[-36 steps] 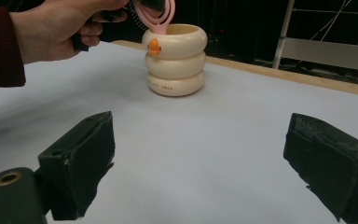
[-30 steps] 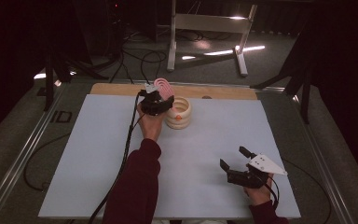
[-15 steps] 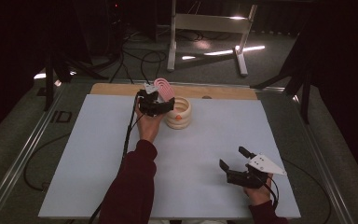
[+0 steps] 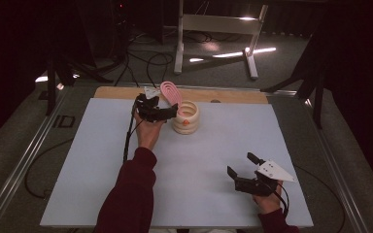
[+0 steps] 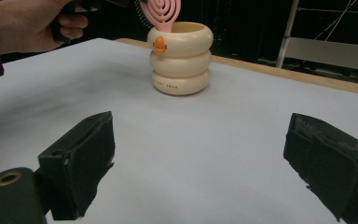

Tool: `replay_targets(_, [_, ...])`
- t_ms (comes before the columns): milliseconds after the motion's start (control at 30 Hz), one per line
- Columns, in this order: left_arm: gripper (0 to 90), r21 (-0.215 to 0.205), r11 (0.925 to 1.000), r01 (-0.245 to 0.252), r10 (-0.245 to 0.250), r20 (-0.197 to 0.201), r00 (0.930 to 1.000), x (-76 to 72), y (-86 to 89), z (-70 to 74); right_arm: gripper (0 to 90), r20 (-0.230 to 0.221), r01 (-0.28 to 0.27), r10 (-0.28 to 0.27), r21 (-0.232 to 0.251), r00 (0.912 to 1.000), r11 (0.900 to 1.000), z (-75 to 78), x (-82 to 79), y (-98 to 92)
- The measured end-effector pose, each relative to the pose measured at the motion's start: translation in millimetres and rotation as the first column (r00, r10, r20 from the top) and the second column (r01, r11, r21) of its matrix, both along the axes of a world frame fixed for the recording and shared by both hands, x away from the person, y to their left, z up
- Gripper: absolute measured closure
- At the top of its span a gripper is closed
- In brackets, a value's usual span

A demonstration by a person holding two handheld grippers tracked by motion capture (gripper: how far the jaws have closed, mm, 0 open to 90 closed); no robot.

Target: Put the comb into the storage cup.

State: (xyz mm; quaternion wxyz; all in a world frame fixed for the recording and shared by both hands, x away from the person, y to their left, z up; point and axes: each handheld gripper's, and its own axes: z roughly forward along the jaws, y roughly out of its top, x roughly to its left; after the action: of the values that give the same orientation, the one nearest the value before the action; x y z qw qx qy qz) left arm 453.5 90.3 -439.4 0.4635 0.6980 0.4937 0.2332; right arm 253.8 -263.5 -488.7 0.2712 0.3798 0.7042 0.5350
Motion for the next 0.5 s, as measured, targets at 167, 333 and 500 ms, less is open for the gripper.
replay_targets(167, [0.1, 0.007, 1.0000, 0.006, -0.006, 0.012, 0.9999, -1.8, 3.1, 1.9, 9.1, 0.001, -0.002, 0.002, 0.000, 1.0000, 1.000, 0.0, 0.1, 0.3])
replay_targets(333, [0.0, 0.018, 0.9995, 0.028, -0.028, 0.040, 0.9988, -8.0, 10.7, 8.8, 9.1, 0.002, -0.003, 0.003, -0.004, 1.0000, 1.000, -0.3, 0.3, 0.7])
replay_targets(500, [0.0, 0.032, 0.9988, 0.038, -0.040, 0.047, 0.9981, -13.4, 17.5, 14.1, 9.1, -0.001, -0.008, 0.008, -0.002, 1.0000, 1.000, -0.6, 0.1, 2.9])
